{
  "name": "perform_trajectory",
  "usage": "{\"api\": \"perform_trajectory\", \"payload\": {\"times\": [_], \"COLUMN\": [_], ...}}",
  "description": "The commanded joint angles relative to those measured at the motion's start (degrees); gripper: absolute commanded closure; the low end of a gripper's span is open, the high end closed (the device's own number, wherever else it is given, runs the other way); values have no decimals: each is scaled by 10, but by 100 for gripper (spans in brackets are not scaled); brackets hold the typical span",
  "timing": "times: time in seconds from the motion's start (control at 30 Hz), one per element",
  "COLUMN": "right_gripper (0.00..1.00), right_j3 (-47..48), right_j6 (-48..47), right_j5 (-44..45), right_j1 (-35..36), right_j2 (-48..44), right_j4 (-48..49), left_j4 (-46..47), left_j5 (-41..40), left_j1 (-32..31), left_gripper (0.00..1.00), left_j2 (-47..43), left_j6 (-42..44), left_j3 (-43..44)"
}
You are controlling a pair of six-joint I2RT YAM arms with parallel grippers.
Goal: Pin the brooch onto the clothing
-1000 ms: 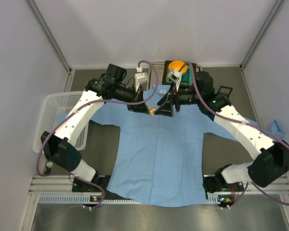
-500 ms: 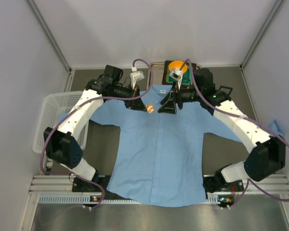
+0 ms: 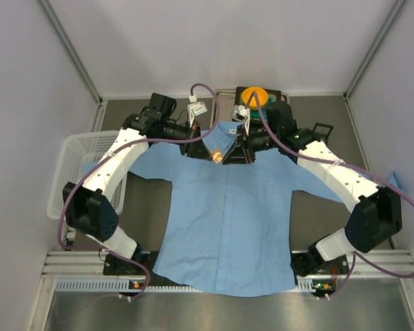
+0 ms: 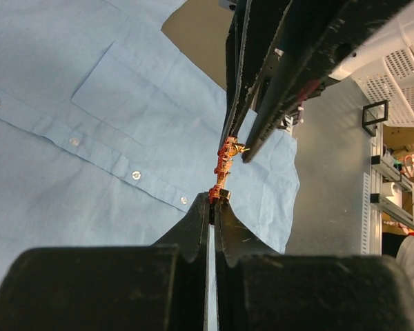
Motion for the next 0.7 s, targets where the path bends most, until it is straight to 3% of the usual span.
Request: {"api": "perform_trajectory", "payload": {"times": [0.0, 0.13, 0.3, 0.43, 0.5, 0.67], "right_gripper": [98, 100, 100, 100, 100, 100], "right_j3": [33, 35, 35, 31, 30, 36], "right_j6": [-18, -14, -9, -4, -3, 0], "right_j5": [-11, -10, -30, -39, -39, -41], "right_j1": [6, 8, 8, 8, 8, 8], "right_j2": [2, 2, 0, -4, -4, 4], "right_j4": [11, 12, 11, 11, 12, 12], "left_j4": [14, 4, 21, 77, 160, 395], "left_j5": [30, 38, 50, 78, 91, 98], "left_j1": [1, 1, 17, 50, 58, 59], "left_gripper": [100, 99, 63, 53, 49, 37], "left_j2": [-13, -17, -27, -54, -81, -133], "left_j6": [9, 25, 19, -23, -56, -231], "left_j3": [-5, -7, -27, -63, -103, -199]}}
